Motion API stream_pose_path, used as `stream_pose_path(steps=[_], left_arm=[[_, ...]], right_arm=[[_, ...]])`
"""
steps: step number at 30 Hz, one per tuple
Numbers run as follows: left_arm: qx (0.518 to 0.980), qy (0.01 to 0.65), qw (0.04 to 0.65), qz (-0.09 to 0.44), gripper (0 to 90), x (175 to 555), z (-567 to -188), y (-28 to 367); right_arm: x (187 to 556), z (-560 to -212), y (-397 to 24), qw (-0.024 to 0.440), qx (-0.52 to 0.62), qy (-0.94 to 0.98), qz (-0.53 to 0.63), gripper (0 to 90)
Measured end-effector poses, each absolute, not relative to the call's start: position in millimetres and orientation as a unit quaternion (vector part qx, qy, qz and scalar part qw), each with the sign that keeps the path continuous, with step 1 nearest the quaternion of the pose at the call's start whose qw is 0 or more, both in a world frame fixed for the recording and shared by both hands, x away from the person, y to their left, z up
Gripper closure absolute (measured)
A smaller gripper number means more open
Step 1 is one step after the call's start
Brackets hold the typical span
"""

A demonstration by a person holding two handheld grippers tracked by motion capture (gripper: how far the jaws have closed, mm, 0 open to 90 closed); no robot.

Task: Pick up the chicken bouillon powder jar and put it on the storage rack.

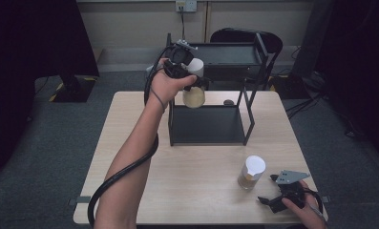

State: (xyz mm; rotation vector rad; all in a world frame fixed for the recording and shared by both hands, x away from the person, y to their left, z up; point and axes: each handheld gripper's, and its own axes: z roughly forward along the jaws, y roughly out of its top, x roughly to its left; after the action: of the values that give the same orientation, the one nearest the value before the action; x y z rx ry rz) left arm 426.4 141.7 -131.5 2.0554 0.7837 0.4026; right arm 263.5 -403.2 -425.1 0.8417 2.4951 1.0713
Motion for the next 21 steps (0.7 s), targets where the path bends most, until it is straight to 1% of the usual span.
stream_pose_path(steps=[11, 21], left_arm=[[0.824, 0.317, 0.442, 0.159, 35.6, 431, -107, 140], [0.823, 0.316, 0.44, 0.171, 35.6, 433, -79, 137]], right_arm=[[264, -425, -403, 0.149, 0.292, 0.868, 0.372, 0.0], [264, -425, -403, 0.148, 0.292, 0.868, 0.373, 0.0]])
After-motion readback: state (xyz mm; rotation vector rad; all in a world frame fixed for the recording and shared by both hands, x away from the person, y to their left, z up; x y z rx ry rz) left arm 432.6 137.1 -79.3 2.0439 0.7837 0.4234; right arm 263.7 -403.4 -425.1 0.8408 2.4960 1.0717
